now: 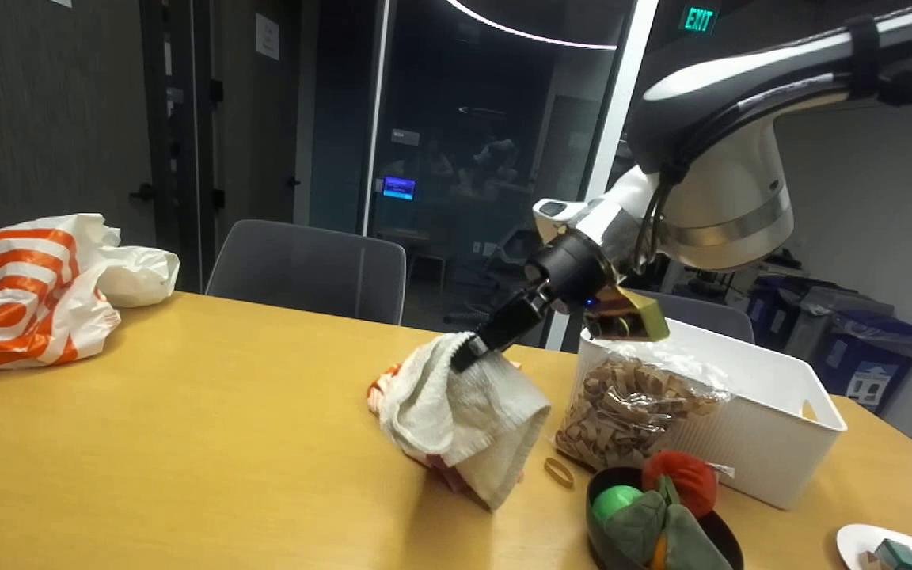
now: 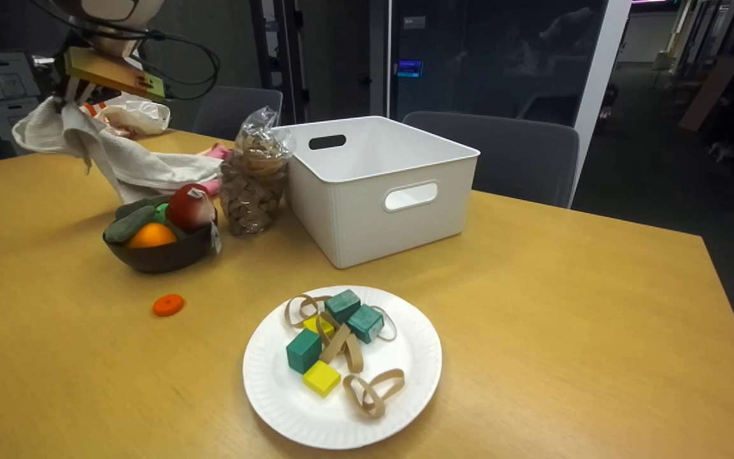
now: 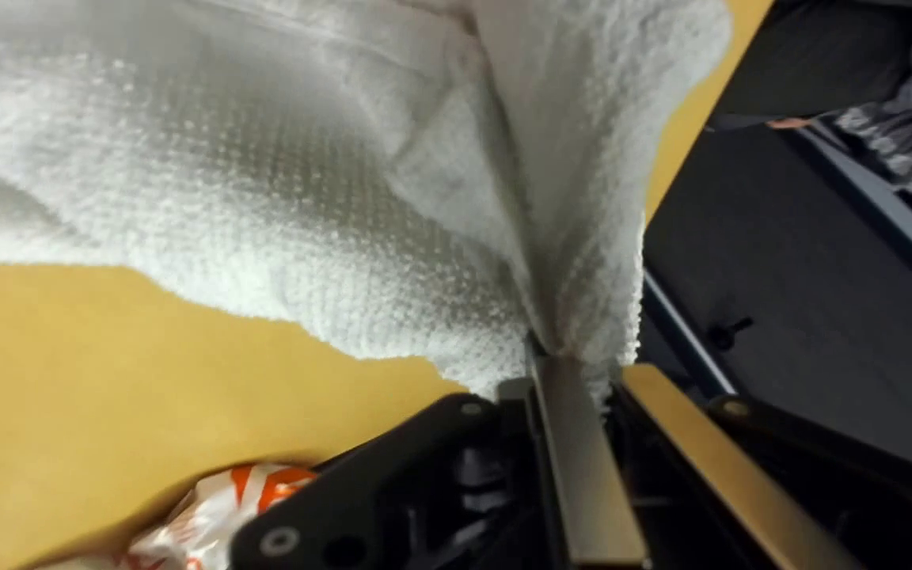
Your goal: Unfold the white towel and the peach and pink shirts
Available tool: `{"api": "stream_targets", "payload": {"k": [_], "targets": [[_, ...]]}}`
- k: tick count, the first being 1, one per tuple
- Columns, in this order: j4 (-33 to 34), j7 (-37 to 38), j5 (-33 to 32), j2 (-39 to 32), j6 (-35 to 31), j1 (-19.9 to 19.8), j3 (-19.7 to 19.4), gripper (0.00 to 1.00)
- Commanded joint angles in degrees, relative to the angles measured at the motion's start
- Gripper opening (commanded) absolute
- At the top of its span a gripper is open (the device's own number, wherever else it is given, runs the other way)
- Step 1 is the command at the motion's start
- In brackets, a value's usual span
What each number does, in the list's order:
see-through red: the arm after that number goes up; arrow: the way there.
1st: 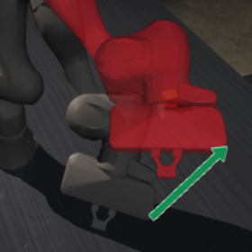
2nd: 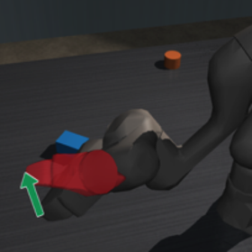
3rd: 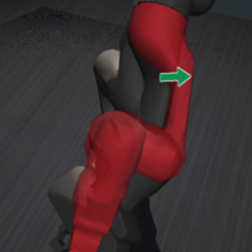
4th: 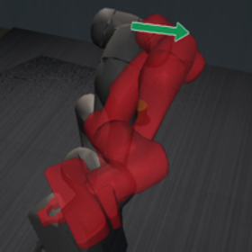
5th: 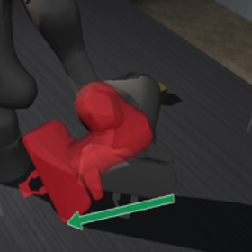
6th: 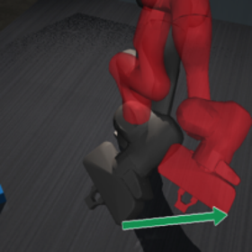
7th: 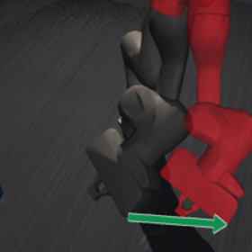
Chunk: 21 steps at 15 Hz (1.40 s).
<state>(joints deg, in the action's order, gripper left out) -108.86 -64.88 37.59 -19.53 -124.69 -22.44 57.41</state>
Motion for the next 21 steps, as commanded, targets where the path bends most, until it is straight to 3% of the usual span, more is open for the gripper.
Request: {"api": "stream_targets", "payload": {"k": [1,4,6,7,12,14,15,17,21], "targets": [[0.27,-3.88,7.37,-0.02,11.15,5.56,-6.97,0.06],[0.19,-3.47,11.28,0.32,20.33,11.4,-14.35,0.06],[-1.74,-4.84,10.87,2.73,20.63,16.11,-19.07,0.05],[-3.49,-6.94,6.76,4.76,17.55,19.47,-21.44,0.05],[-7.64,-7.92,-2.91,7.41,16.68,30.05,-29.16,0.06],[-8.79,-8.0,-7.25,8.62,15.13,33.01,-30.97,0.13],[-9.32,-8.04,-9.41,9.09,14.02,34.1,-31.53,0.36],[-10.48,-8.26,-13.47,10.12,10.89,35.75,-32.36,0.4],[-10.47,-7.88,-21.15,11.53,4.26,37.16,-33.9,0.7]]}}
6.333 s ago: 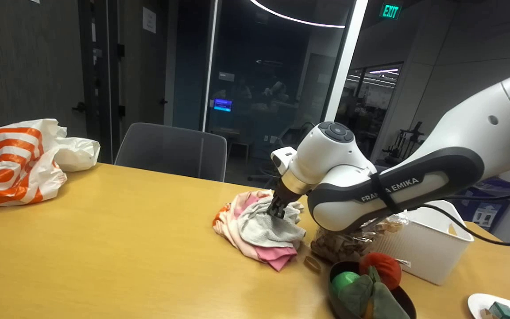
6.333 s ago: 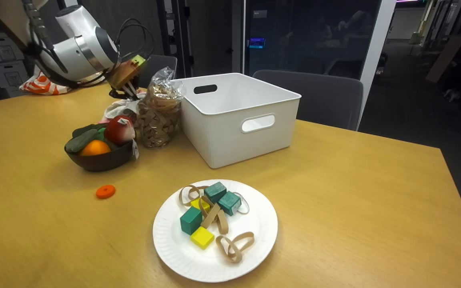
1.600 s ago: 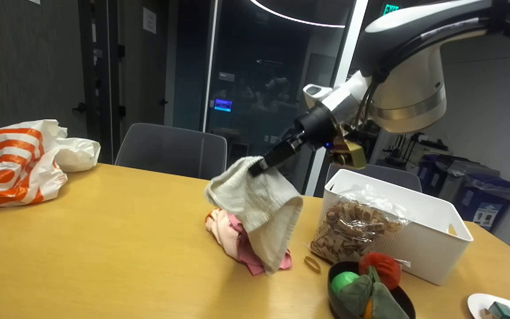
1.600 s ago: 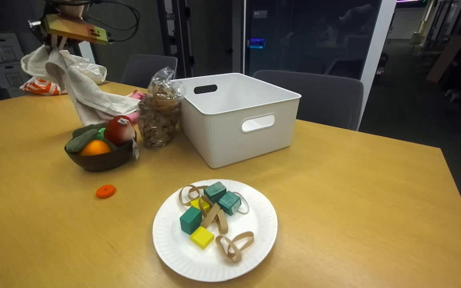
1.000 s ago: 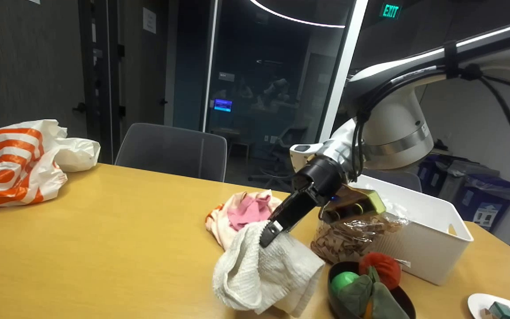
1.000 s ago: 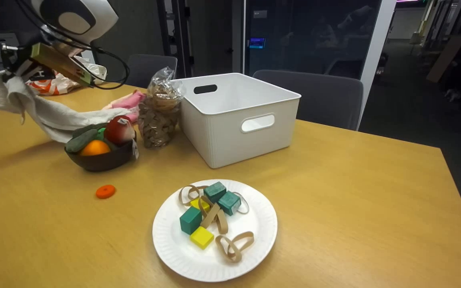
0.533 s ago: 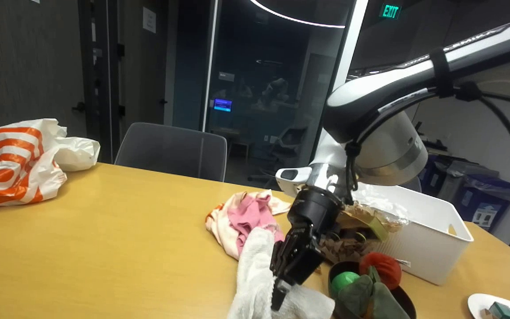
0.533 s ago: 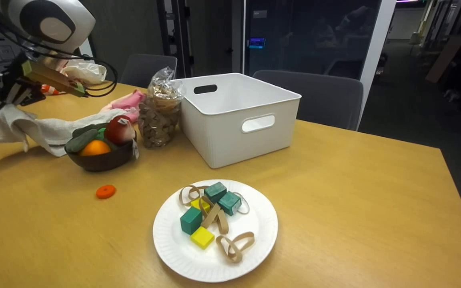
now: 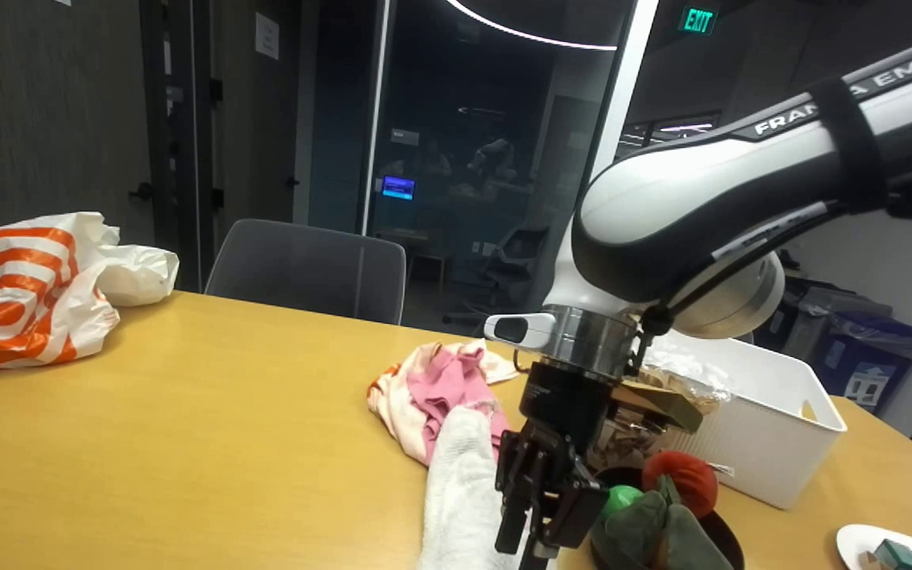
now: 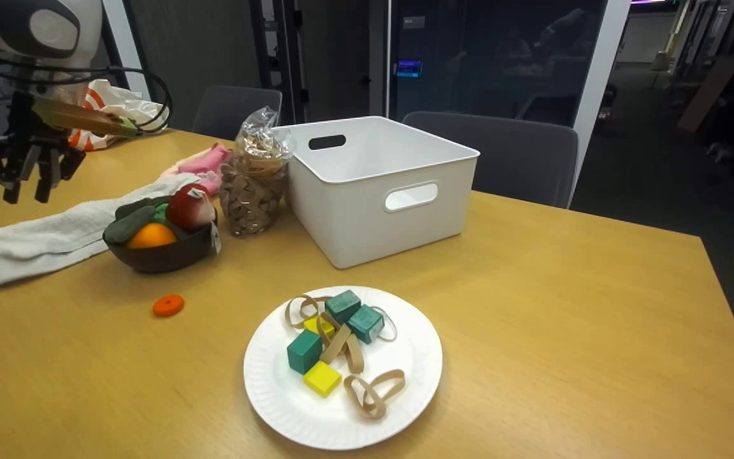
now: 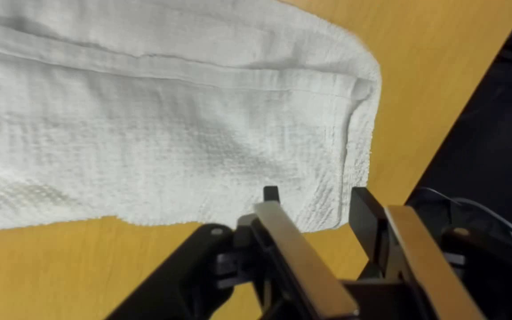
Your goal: Unfold the white towel and the peach and pink shirts
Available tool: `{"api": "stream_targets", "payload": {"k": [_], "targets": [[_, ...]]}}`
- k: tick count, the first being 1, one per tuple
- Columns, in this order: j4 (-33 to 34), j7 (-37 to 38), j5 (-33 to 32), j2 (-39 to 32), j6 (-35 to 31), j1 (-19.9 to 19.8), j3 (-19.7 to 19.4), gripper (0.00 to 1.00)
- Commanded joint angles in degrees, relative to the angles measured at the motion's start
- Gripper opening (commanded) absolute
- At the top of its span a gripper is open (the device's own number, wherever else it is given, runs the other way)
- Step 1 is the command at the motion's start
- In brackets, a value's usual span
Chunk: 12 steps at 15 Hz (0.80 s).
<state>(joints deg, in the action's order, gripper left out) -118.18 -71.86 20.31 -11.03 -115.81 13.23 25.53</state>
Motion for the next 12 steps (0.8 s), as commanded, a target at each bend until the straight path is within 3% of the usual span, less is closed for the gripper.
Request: {"api": "stream_targets", "payload": {"k": [1,4,8,12], "targets": [[-0.88,-0.95,-4.86,2.96,-7.23,1.55,-2.3,0.77],[2.83,0.71,-7.42,-0.51,-16.65,1.54,-3.6,0.99],[6.54,6.02,-13.02,-5.43,-31.0,2.48,-5.08,1.0],[9.59,20.1,-23.74,-11.44,-45.0,5.94,-8.4,1.0]]}}
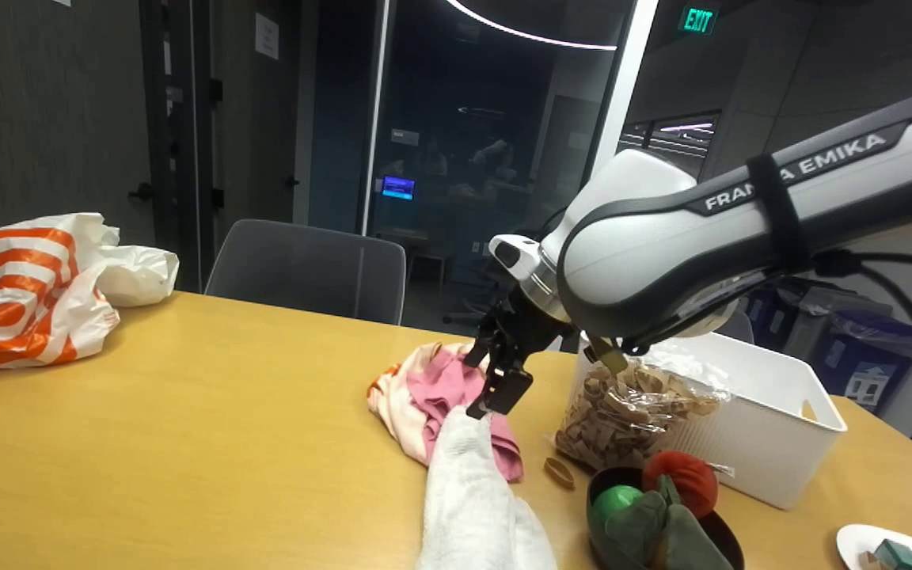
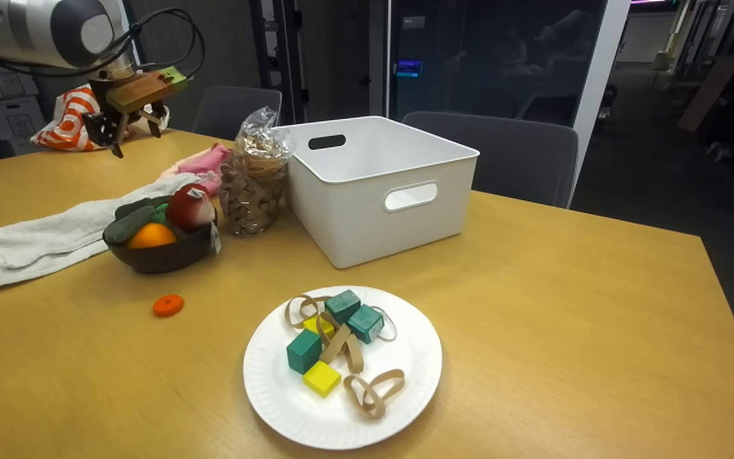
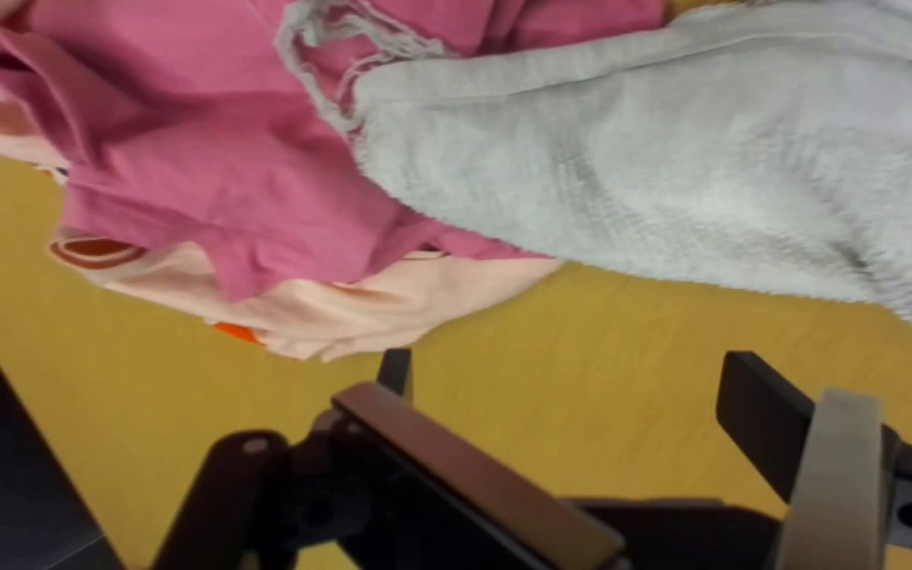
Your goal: Unfold the white towel and the peach and pink shirts
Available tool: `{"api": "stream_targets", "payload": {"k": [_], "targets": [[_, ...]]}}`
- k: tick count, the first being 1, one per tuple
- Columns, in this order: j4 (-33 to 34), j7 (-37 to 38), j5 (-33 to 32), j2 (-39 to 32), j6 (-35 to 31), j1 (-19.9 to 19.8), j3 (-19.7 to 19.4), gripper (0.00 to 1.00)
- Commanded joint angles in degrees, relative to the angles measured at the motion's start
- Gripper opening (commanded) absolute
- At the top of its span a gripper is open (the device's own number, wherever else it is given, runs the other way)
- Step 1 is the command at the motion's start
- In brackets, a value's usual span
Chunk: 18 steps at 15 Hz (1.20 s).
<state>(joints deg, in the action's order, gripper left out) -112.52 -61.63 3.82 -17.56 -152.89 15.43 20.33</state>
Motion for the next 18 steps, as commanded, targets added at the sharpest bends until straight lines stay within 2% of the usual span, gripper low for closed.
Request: {"api": "stream_targets", "payload": {"k": [1,5,9,11,12,15,18], "targets": [[5.0,14.91,-10.8,-6.12,-10.12,6.96,-6.84,1.0],[12.1,33.27,-19.2,-12.37,-11.86,20.02,-23.29,1.0],[18.4,50.4,-22.54,-17.63,-7.41,28.79,-34.31,1.0],[20.66,57.45,-22.89,-19.82,-3.33,32.21,-38.27,1.0],[21.96,61.86,-26.75,-20.4,-0.53,29.57,-35.24,1.0],[24.48,65.9,-27.42,-21.78,5.43,27.95,-31.8,1.0],[25.88,66.46,-28.15,-22.88,4.89,26.03,-29.05,1.0]]}}
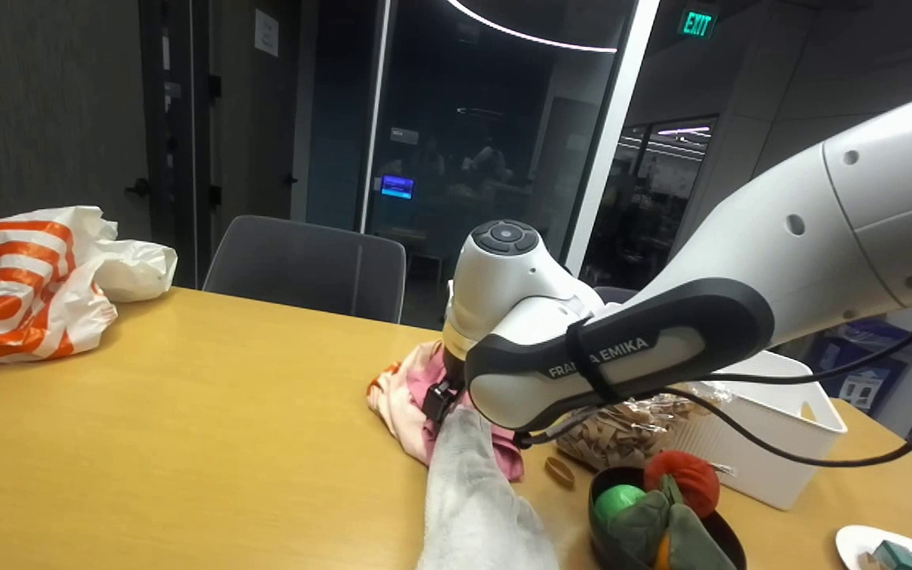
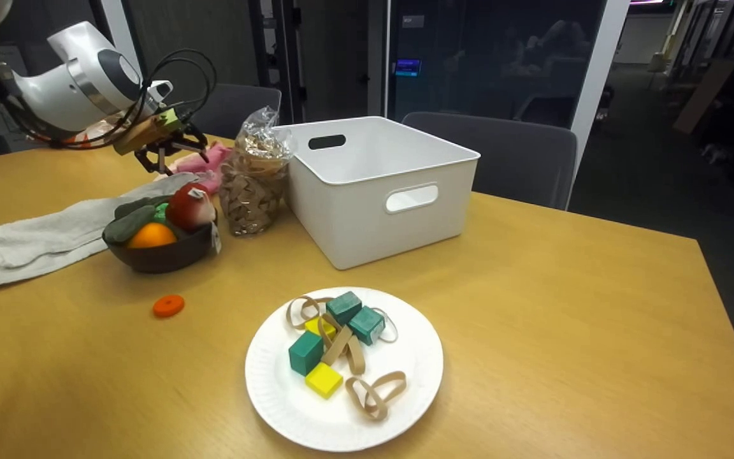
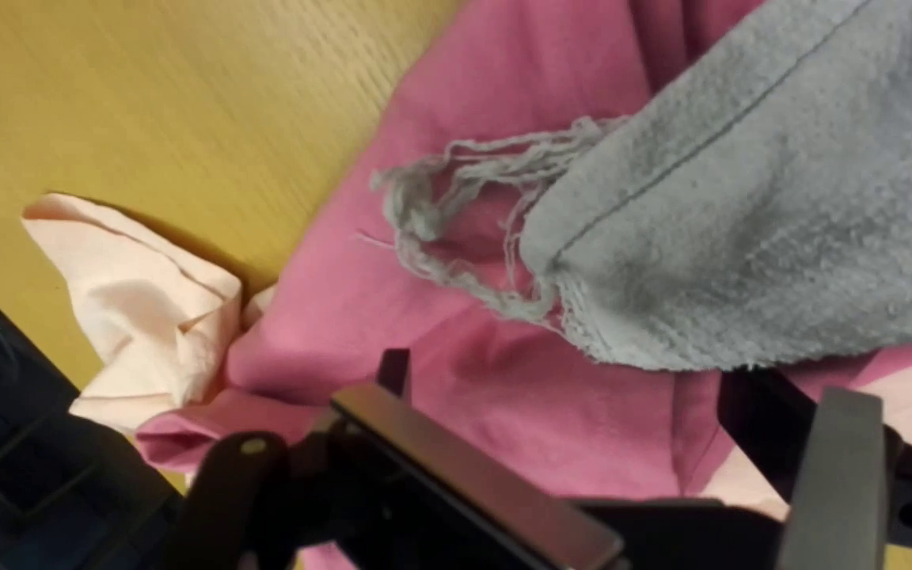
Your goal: Unfold the white towel and the peach and pink shirts
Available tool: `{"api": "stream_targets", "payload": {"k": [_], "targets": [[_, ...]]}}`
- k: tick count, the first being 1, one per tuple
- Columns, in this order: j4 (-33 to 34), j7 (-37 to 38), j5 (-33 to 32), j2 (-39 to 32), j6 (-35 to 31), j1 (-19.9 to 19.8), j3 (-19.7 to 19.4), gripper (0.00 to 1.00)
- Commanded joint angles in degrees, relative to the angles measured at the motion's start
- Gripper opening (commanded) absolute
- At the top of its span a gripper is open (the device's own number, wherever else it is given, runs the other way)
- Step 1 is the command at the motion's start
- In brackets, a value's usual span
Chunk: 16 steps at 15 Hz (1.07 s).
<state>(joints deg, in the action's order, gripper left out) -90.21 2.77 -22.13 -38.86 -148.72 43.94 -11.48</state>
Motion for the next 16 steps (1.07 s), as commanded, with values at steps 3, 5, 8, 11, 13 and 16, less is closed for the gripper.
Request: {"api": "stream_targets", "payload": {"k": [3,5,8,11,13,16], "targets": [[4.33,3.02,-5.22,-2.22,-0.93,-2.98,2.5,1.0],[4.8,3.75,-7.26,-2.56,-0.62,-3.41,1.98,0.75],[4.48,2.49,-5.31,-2.51,-0.16,-6.81,4.63,0.58],[4.33,2.03,-4.17,-2.51,-0.3,-9.84,7.26,0.36],[4.26,2.08,-3.86,-2.28,-0.28,-11.45,8.72,0.2],[3.96,2.06,-2.36,-1.37,-0.97,-13.85,10.94,0.06]]}}
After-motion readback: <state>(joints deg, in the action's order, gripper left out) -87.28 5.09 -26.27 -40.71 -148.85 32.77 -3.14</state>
